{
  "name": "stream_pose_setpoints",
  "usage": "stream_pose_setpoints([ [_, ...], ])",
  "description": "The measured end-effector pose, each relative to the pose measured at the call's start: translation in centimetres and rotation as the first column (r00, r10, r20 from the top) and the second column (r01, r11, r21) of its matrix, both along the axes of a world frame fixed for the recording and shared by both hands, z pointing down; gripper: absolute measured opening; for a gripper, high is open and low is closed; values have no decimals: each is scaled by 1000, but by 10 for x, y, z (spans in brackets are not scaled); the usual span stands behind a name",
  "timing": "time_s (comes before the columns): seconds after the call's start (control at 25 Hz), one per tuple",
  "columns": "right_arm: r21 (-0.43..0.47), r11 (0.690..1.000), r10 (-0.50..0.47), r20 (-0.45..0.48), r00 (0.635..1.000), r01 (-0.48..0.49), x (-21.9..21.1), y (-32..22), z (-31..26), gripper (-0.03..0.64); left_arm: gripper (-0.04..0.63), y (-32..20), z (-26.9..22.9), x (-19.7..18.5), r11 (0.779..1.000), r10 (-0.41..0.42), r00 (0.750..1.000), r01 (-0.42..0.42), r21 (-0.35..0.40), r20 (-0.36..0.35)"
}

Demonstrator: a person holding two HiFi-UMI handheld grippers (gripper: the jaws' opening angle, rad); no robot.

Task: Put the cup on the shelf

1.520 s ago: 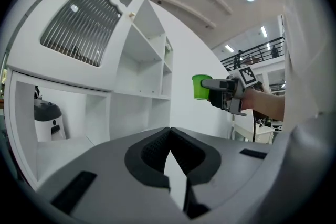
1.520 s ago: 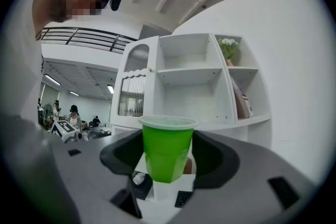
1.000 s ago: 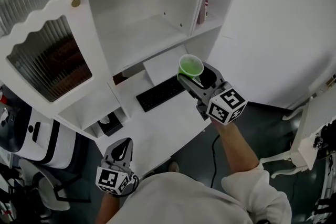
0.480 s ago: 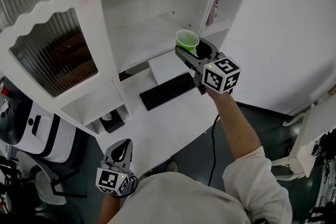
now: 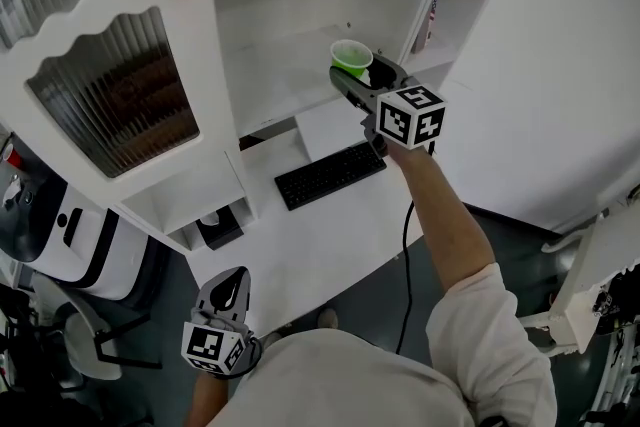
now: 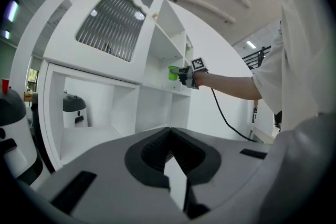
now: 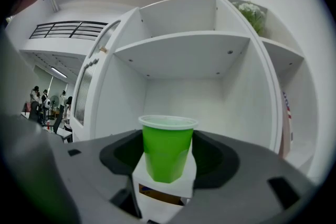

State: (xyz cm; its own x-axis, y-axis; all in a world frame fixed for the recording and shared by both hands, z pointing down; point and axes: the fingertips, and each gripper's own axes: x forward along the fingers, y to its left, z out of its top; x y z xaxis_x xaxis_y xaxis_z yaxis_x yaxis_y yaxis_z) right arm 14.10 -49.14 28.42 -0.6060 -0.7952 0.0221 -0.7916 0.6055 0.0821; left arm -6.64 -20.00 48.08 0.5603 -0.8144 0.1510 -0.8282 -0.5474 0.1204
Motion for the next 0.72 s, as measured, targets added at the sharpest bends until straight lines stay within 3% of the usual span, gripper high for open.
stream_pose_setpoints([
  [0.72, -40, 999, -4, -33, 999, 3, -16, -53, 21, 291, 0, 4, 12, -14, 996, -83, 997, 83, -21, 5],
])
